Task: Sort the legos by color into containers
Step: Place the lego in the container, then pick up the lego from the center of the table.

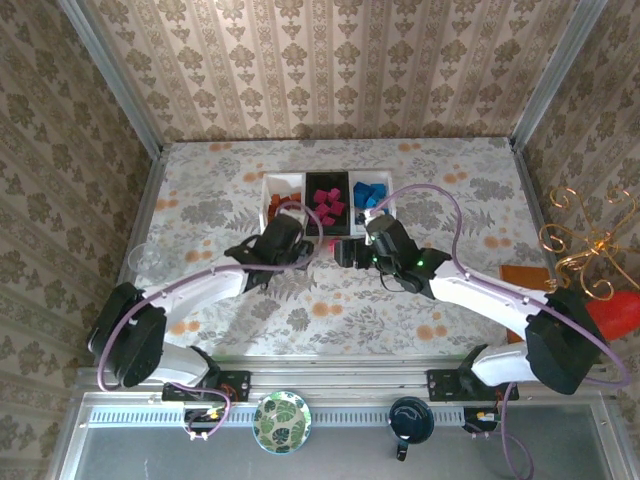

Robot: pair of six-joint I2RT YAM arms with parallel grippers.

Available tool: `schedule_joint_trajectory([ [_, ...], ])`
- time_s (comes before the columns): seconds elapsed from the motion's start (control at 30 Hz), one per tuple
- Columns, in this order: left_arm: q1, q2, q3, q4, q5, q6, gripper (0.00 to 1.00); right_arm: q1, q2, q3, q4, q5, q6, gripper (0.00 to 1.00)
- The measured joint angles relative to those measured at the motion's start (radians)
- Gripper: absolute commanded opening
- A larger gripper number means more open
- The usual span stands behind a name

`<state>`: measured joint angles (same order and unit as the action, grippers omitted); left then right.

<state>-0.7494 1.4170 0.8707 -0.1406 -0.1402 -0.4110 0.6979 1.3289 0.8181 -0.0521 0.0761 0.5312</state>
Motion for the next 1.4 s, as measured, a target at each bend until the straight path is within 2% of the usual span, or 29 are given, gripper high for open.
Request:
schedule_joint_trajectory([
  [0.23,0.058,0.307,0.38,-0.011,0.059,0.009,0.38,-0.003,-0.05,-0.031,-0.024,0.025,0.001,0.78],
  [0.43,0.098,0.506,0.569,-0.059,0.086,0.015,0.38,-0.003,-0.105,-0.06,-0.046,0.034,0.008,0.78],
  [0.57,0.109,0.55,0.598,-0.092,0.097,0.015,0.59,-0.005,-0.13,-0.069,-0.063,0.047,0.013,0.79],
  [0.73,0.108,0.552,0.603,-0.102,0.115,0.006,0.67,-0.006,-0.137,-0.069,-0.064,0.048,0.016,0.79],
  [0.9,0.093,0.418,0.47,-0.072,0.115,-0.003,0.74,-0.003,-0.101,-0.067,-0.059,0.047,0.015,0.79],
  [1.17,0.057,0.011,0.062,0.057,0.064,-0.04,0.74,0.003,-0.053,-0.067,-0.053,0.047,0.015,0.79],
  [1.27,0.064,-0.019,-0.06,0.067,0.05,-0.055,0.75,0.003,-0.052,-0.067,-0.048,0.048,0.015,0.79],
  [1.4,0.082,0.04,-0.137,0.068,0.047,-0.066,0.75,0.003,-0.052,-0.067,-0.036,0.048,0.016,0.79],
])
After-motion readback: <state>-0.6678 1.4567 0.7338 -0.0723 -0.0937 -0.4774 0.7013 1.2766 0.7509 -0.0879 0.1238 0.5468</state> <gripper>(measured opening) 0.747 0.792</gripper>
